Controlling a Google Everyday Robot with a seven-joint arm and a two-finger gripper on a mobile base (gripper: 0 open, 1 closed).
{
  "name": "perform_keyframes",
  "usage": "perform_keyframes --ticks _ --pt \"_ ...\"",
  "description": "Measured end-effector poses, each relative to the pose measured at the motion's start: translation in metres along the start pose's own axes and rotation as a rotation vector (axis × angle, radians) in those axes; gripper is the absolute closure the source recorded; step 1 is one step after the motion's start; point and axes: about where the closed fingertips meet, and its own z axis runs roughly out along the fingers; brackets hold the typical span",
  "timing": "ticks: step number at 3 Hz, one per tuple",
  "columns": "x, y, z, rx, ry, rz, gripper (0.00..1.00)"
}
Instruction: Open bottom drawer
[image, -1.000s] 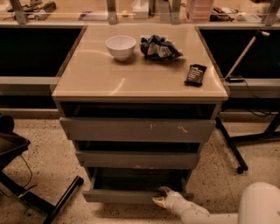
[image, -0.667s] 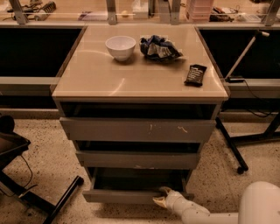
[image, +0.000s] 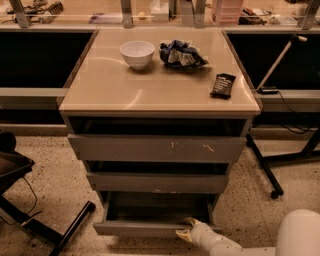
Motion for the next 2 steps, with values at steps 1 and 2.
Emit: perform_keyframes --ticks 1,2 --pt "0.0052 0.0168 -0.0154 -0.007 -0.006 -0.006 1.0" --pt "0.0051 0.0169 -0.0152 -0.007 -0.006 -0.006 1.0"
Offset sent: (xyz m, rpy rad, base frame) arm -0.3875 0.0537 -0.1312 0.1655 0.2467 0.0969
